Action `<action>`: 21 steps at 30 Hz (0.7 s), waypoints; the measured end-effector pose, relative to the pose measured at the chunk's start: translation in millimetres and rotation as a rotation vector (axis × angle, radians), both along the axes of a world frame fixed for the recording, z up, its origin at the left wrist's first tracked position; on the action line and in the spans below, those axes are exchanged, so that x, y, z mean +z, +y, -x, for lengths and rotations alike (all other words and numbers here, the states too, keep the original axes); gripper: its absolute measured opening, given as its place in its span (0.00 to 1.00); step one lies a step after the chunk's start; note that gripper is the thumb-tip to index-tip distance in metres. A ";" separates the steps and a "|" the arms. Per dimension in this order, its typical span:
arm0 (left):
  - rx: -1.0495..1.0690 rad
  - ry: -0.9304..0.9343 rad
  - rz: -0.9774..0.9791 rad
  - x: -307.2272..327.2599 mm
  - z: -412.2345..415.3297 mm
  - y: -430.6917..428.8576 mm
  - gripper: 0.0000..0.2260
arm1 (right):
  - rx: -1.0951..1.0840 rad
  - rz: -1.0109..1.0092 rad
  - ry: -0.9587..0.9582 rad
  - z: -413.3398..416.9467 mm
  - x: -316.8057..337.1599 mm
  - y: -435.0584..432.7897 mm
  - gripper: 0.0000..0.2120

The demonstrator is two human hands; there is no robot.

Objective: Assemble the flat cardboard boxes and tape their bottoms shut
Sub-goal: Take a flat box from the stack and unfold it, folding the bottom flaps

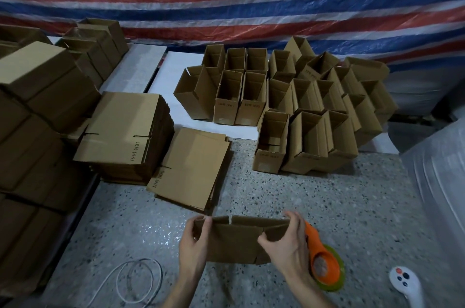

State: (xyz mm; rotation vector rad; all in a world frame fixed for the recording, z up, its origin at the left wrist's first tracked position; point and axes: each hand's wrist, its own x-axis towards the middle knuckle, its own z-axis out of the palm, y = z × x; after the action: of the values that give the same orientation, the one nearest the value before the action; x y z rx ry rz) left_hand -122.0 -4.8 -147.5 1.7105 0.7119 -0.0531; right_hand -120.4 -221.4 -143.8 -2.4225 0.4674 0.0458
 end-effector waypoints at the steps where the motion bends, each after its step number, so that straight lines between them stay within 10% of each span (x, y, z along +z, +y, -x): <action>1: 0.021 0.008 0.001 0.1 1.4 -0.5 0.08 | 0.022 -0.028 0.005 -0.5 0.8 -1.0 0.40; 12: -0.042 0.027 -0.083 1.0 3.2 -0.3 0.07 | 0.692 -0.236 0.217 3.6 3.4 -34.2 0.60; 21: -0.253 0.132 -0.012 1.8 18.1 4.5 0.16 | 0.265 -0.610 0.084 12.3 3.0 -11.0 0.54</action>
State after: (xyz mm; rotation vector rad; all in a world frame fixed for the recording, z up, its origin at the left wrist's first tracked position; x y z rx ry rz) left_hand -140.1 -0.3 -145.7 1.8126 0.5887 -0.3412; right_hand -132.6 -232.4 -140.8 -1.8662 0.1329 0.3540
